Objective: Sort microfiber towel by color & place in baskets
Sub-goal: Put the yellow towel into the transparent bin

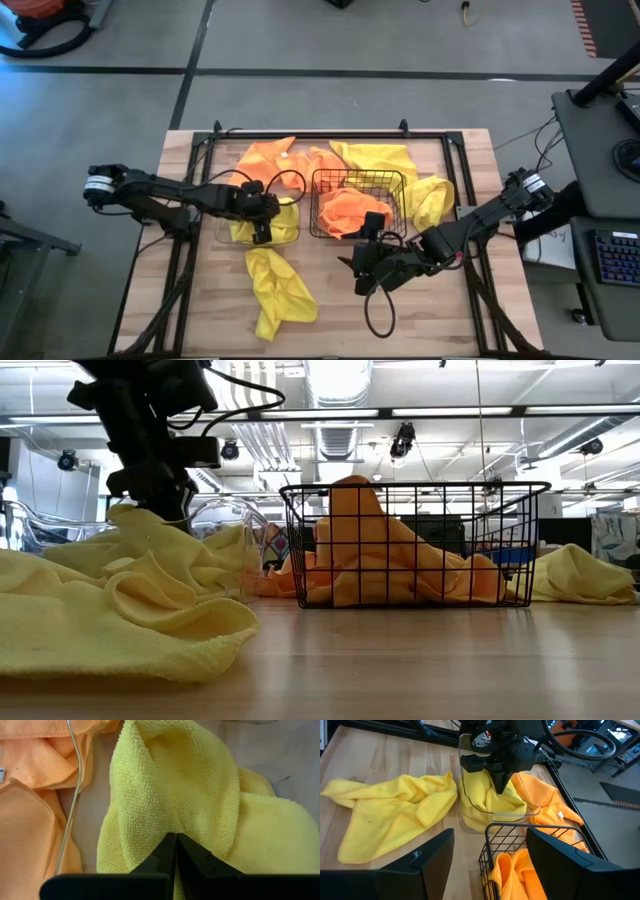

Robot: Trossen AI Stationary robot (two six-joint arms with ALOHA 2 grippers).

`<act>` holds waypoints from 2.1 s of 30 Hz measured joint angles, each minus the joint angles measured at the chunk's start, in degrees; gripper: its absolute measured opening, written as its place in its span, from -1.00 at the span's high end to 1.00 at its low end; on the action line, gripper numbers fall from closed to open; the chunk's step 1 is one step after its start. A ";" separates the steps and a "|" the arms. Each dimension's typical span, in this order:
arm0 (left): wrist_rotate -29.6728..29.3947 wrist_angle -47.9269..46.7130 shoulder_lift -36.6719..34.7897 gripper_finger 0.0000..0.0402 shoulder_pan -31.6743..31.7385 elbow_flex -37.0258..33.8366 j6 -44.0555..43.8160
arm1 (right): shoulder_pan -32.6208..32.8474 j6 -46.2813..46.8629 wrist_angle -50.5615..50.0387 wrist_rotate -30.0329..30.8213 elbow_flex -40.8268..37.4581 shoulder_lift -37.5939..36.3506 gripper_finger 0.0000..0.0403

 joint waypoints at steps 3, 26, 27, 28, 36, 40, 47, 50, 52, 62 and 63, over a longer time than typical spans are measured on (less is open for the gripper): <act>0.00 -1.77 -0.04 1.00 -0.02 2.15 -0.07 | 0.00 0.15 -0.09 0.00 0.00 0.00 -0.21; -0.24 -1.89 -14.20 1.00 -3.18 10.71 -2.04 | -0.37 41.72 -31.80 0.02 0.00 -9.05 -0.19; -0.24 -0.52 -15.09 1.00 -3.77 10.69 -2.27 | -0.37 45.01 -34.82 -0.02 0.00 -9.19 -0.18; -0.24 0.85 -16.00 1.00 -4.48 10.68 -2.41 | -0.37 48.38 -37.77 -0.07 0.00 -9.36 -0.17; -4.46 7.29 -20.37 1.00 -10.71 10.60 -2.66 | -0.33 70.35 -55.61 -5.26 -1.73 -10.20 -0.13; -7.68 7.30 -21.11 1.00 -14.00 10.55 -3.16 | -0.34 74.34 -56.63 -8.98 -5.18 -11.67 -0.19; -10.89 6.94 -20.58 1.00 -18.19 10.44 -4.18 | -0.33 83.13 -56.67 -12.77 -13.52 -15.69 -0.30; -11.21 6.86 -20.35 1.00 -18.89 10.44 -4.20 | -0.33 88.07 -56.47 -14.71 -17.94 -17.17 -0.30; -11.20 6.85 -20.33 1.00 -18.98 10.42 -4.15 | -0.33 91.02 -56.16 -16.07 -20.80 -17.71 -0.29; -12.72 6.88 -20.39 1.00 -18.97 10.42 -1.41 | -0.40 96.94 -53.82 -16.80 -28.57 -18.89 -0.18; -12.74 6.89 -20.42 1.00 -18.97 10.44 -1.06 | -0.70 96.94 -53.88 -16.72 -28.92 -19.79 -0.17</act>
